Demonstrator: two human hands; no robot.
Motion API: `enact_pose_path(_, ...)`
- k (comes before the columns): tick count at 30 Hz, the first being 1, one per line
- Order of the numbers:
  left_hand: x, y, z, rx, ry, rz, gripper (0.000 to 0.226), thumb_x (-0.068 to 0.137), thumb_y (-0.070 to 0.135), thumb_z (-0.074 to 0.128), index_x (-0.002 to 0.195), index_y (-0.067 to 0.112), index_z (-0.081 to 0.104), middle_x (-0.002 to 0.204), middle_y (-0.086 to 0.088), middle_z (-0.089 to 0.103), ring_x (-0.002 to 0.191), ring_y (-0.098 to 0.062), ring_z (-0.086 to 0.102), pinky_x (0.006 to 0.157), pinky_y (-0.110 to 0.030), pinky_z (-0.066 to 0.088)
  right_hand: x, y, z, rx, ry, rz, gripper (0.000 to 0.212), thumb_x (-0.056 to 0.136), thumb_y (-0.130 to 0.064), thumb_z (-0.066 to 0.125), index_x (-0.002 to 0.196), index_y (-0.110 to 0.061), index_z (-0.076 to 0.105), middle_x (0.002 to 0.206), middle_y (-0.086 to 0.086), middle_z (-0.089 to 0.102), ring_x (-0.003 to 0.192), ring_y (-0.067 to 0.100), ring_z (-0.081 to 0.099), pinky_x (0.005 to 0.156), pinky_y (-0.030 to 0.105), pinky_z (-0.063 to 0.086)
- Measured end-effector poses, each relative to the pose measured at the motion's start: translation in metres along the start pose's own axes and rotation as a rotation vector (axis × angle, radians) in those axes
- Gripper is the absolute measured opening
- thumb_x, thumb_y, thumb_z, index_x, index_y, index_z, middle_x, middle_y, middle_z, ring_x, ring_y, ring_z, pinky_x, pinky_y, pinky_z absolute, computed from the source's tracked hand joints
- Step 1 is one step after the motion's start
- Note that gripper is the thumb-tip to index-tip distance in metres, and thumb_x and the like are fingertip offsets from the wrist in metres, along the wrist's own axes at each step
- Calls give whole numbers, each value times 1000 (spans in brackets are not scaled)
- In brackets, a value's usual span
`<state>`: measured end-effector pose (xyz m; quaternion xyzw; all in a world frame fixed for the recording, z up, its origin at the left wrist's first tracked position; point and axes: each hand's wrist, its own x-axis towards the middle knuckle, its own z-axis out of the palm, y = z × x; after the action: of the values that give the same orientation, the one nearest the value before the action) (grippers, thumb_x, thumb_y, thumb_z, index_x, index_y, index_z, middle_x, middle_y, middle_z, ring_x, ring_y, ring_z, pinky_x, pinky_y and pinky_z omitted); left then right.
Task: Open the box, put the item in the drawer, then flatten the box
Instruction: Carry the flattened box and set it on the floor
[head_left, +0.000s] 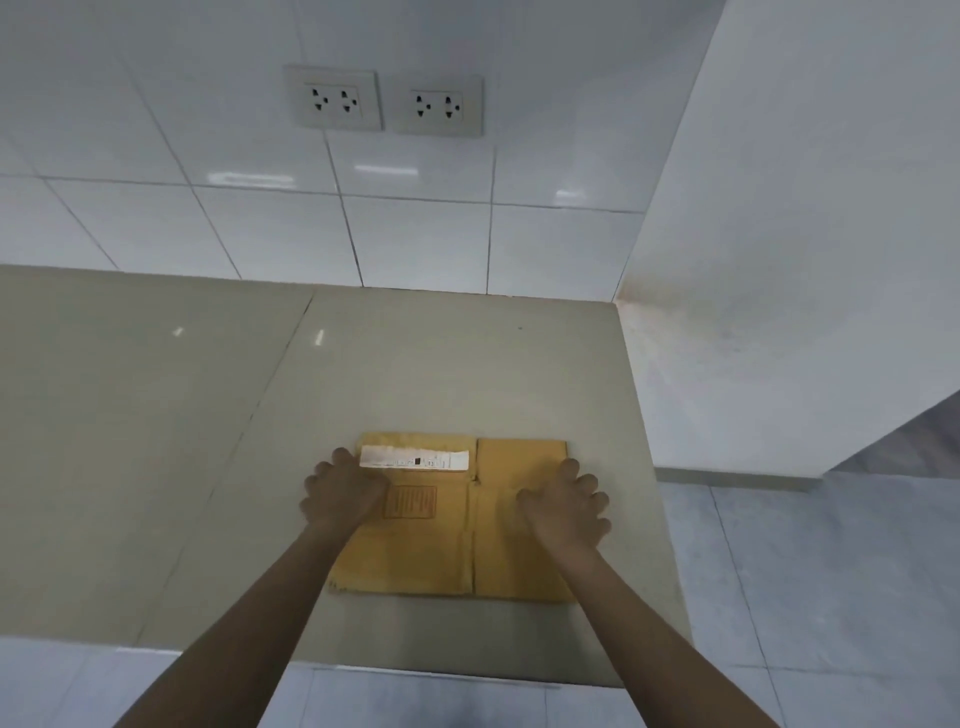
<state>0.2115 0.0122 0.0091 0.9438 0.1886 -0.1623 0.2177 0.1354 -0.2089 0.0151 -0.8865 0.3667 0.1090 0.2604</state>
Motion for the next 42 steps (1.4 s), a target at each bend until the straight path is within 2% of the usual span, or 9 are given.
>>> enact_pose_path(3,4,4,-6,-86,17,-2,44,81,26,58,119,8,45,121,-20,53,113,-40,50,94,-48,44,2,6,-8,129,4,-40,64,82,-31,62,135,-14,30,130,13,39,112,34,46,89,43,42)
enact_pose_path(5,2,6,-12,-136,36,34,40,84,24,56,119,8,46,120,-20,53,109,-40,53,89,-44,44,3,13,-16,252,-28,-109,59,84,-23,62,133,-12,31,129,14,37,93,29,50,76,35,44)
enact_pose_path(7,-3,9,-18,-171,60,79,37,86,23,53,119,9,46,120,-19,53,107,-39,55,85,-41,43,4,19,-24,304,-33,-172,56,85,-19,62,132,-10,33,129,13,37,84,26,48,68,31,40)
enact_pose_path(12,-27,17,-29,-269,55,143,40,87,28,51,124,12,48,125,-17,55,111,-35,54,91,-43,47,-3,34,-47,362,24,-270,55,85,-18,62,133,-11,35,131,13,39,96,31,56,71,32,41)
enact_pose_path(17,-68,26,-31,-355,49,192,48,90,34,51,133,13,45,131,-16,54,116,-32,54,90,-39,45,-21,61,-71,437,72,-321,53,85,-14,63,133,-12,38,132,14,39,96,28,54,78,35,47)
enact_pose_path(23,-138,32,-17,-436,4,234,51,88,34,53,134,17,39,133,-15,52,114,-33,53,90,-42,50,-55,121,-104,562,142,-351,46,87,-12,59,130,-15,42,131,11,42,90,17,46,75,30,39)
enact_pose_path(30,-231,58,23,-490,-23,350,35,94,31,50,122,13,42,117,-9,56,97,-24,51,78,-36,43,-94,211,-149,646,214,-306,39,86,-13,58,122,-19,48,125,4,43,96,15,48,79,31,40)
enact_pose_path(37,-292,126,65,-443,-60,492,21,95,26,50,109,11,52,109,-2,55,99,-22,51,78,-35,40,-84,297,-201,648,277,-279,35,87,-13,58,121,-17,50,121,1,41,95,15,50,77,28,40)
enact_pose_path(42,-321,185,109,-452,-80,533,17,94,26,51,101,12,56,107,-2,57,99,-21,53,79,-33,41,-44,356,-241,685,288,-281,32,87,-15,59,117,-21,52,121,-1,42,89,5,50,75,27,42)
